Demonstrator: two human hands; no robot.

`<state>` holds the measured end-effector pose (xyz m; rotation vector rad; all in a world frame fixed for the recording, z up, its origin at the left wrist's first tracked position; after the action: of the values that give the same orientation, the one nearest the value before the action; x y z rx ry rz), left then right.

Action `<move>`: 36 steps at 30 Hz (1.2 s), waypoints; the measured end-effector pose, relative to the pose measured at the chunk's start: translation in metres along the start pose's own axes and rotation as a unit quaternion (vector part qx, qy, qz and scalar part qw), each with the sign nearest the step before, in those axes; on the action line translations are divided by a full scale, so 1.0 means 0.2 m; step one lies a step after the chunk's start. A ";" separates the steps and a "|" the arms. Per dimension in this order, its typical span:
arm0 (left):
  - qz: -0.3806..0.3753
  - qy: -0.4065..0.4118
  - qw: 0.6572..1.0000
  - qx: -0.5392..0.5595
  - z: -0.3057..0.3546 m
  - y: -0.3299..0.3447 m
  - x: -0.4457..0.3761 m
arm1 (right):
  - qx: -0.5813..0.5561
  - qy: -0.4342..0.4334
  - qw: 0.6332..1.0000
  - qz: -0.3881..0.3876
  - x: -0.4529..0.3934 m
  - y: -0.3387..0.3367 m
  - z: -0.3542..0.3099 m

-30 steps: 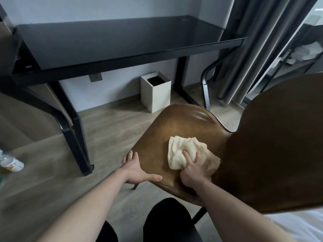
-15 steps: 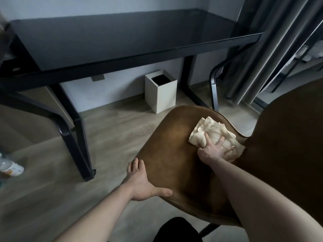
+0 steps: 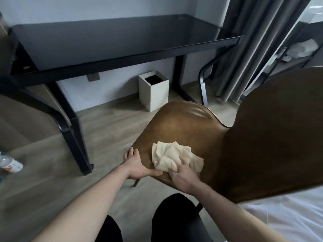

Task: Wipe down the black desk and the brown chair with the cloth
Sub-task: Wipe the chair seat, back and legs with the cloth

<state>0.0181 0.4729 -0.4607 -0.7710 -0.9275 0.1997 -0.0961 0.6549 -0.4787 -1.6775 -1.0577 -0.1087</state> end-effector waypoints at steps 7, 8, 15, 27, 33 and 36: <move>0.014 0.015 1.000 -0.004 0.00 -0.01 -0.05 | 0.055 0.019 0.997 -0.051 -0.04 -0.07 -0.18; 0.015 0.018 1.000 0.000 0.00 -0.02 -0.06 | 0.048 0.022 0.998 -0.044 -0.09 -0.08 -0.19; 0.063 0.055 0.996 0.021 -0.06 -0.08 -0.28 | 0.088 -0.026 0.996 0.002 -0.51 -0.13 -0.46; 0.032 0.098 0.994 -0.045 0.09 -0.35 -0.46 | 0.053 -0.035 0.998 0.023 -0.73 -0.34 -0.51; 0.027 0.040 0.999 0.001 0.03 -0.33 -0.35 | 0.000 0.021 0.999 -0.034 -0.44 -0.30 -0.38; 0.100 0.057 0.993 0.009 0.00 -0.35 -0.23 | -0.064 0.030 0.997 -0.010 -0.24 -0.37 -0.38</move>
<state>-0.0206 0.4006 -0.4426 -0.8494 -0.7401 0.3356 -0.1435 0.5647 -0.4204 -1.7684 -1.0402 -0.2430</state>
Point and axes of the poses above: each hand's wrist, its own x-axis away from the middle knuckle, its own y-axis out of the palm, z = x × y, the point moved 10 cm from there along -x, towards the middle knuckle, and after that the axes turned 3 degrees about -z, right-handed, at the moved point
